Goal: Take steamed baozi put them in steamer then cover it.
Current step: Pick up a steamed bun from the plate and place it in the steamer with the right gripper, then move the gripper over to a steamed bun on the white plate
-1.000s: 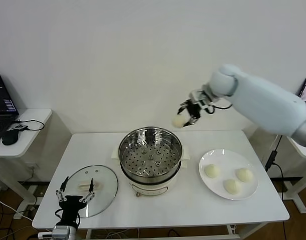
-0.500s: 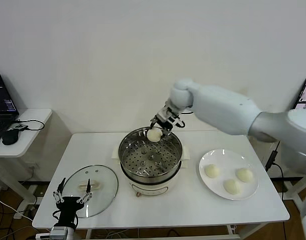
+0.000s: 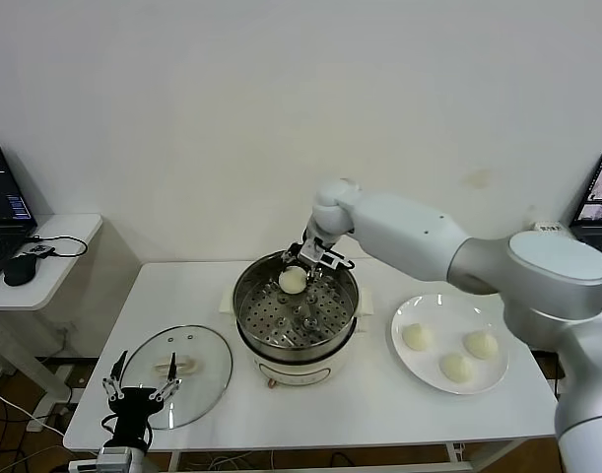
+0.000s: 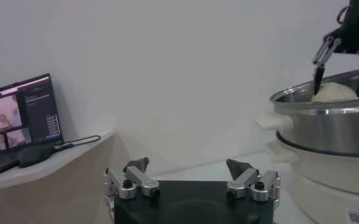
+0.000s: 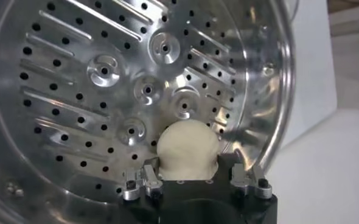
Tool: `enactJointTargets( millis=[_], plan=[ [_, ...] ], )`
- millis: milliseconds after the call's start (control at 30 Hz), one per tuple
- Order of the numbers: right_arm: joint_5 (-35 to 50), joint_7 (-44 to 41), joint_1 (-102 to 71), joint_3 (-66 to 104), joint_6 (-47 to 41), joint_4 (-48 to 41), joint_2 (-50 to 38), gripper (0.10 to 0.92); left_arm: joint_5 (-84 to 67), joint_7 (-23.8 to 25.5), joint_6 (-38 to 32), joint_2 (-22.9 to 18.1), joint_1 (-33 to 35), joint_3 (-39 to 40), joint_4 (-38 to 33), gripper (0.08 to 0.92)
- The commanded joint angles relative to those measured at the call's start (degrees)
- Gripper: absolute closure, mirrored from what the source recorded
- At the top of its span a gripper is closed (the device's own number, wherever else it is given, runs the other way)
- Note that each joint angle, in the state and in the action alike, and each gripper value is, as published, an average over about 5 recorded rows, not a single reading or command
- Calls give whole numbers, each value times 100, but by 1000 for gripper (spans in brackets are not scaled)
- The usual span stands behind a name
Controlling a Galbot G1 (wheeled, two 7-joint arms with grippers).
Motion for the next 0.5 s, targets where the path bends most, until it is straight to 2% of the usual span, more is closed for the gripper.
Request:
enactJointTargets(
  millis=[33, 133, 300, 500],
  plan=[
    [-405, 177, -80, 37, 407, -244, 153, 398, -1, 1, 4, -11, 15, -9, -38, 177],
    [231, 11, 139, 1, 116, 63, -3, 345, 0, 3, 8, -19, 21, -6, -53, 177],
    [1641, -644, 722, -27, -1344, 1215, -682, 224, -84, -1, 54, 8, 42, 0, -134, 177],
    [2624, -1029, 1208, -47, -3188, 2659, -2020, 203, -182, -21, 173, 101, 59, 7, -275, 177]
  ],
)
